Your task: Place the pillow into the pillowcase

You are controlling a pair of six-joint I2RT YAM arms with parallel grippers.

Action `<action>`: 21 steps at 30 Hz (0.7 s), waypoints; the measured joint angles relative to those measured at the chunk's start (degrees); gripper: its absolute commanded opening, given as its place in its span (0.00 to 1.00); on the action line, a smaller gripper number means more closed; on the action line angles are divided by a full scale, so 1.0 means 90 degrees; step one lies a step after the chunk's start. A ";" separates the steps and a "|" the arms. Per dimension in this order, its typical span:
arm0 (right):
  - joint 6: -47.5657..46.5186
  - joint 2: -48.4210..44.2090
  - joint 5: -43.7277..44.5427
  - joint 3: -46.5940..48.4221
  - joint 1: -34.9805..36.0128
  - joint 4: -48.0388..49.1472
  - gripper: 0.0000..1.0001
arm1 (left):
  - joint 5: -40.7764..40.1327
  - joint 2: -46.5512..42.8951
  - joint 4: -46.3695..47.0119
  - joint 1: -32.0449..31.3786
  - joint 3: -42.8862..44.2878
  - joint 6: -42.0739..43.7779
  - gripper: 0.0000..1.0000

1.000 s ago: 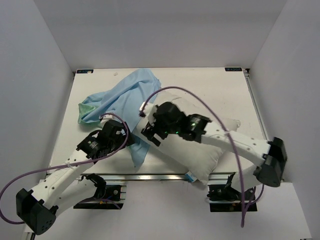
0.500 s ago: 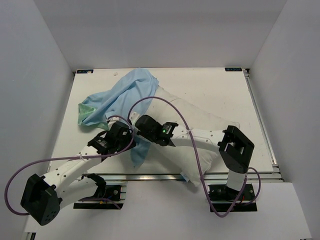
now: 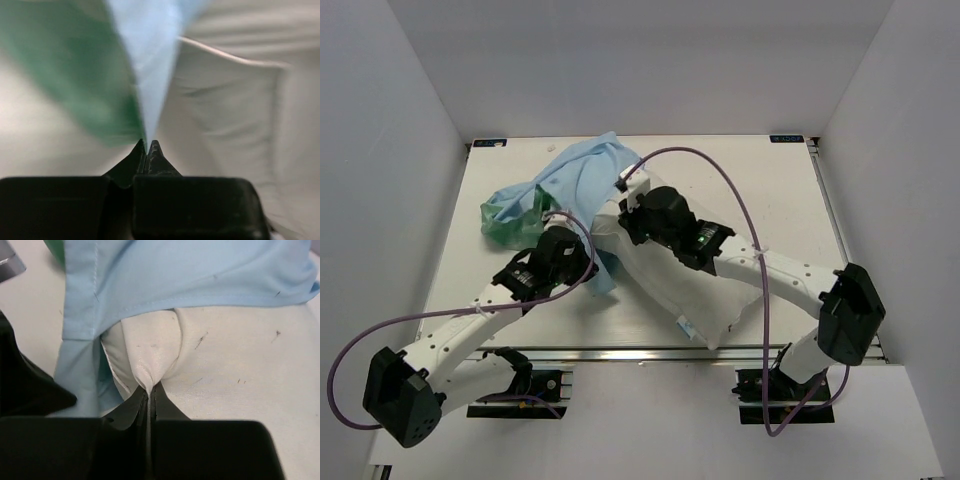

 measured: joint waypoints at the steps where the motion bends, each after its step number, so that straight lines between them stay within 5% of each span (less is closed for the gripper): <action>1: 0.0121 -0.0092 -0.0049 -0.0073 -0.0056 0.0253 0.00 | 0.0182 -0.0102 0.0143 -0.0002 0.0061 0.0073 0.00; 10: 0.0991 -0.0253 0.0012 -0.1447 -0.0017 0.3473 0.00 | 0.2079 -0.0918 0.1088 -0.0024 0.0525 0.0372 0.00; 19: 0.1311 0.0952 0.1039 -0.1848 0.0138 0.6268 0.00 | 0.3317 -0.1149 0.1477 -0.0002 0.0942 0.0272 0.00; 21: 0.1362 0.1013 0.1110 -0.1848 0.0204 0.6424 0.00 | 0.3371 -0.1103 0.1438 -0.0002 0.0935 0.0238 0.14</action>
